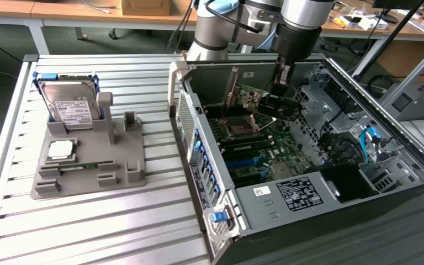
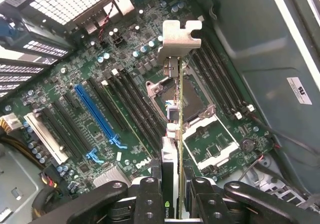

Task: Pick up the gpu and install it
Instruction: 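Insert the gpu into the slot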

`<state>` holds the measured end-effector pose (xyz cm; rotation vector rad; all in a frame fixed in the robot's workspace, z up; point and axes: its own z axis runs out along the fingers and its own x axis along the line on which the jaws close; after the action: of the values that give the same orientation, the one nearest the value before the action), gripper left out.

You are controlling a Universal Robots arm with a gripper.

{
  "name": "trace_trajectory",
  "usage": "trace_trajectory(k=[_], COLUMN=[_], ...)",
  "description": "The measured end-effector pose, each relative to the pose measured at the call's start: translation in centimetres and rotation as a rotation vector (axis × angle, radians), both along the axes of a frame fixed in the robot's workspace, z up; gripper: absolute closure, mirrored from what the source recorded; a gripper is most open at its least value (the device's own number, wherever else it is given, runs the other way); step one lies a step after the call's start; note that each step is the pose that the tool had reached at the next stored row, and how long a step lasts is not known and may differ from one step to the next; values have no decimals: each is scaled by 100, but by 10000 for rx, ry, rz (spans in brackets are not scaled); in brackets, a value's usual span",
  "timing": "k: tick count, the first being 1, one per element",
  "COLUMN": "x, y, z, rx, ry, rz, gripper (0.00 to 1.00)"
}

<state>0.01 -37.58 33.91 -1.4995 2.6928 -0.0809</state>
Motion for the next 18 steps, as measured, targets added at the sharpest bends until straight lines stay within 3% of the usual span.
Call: trace_trajectory(k=[13, 18], x=[0, 0], y=[0, 0], z=[0, -1], rx=[0, 0], ry=[0, 0], rz=[1047, 2343], gripper=[73, 73])
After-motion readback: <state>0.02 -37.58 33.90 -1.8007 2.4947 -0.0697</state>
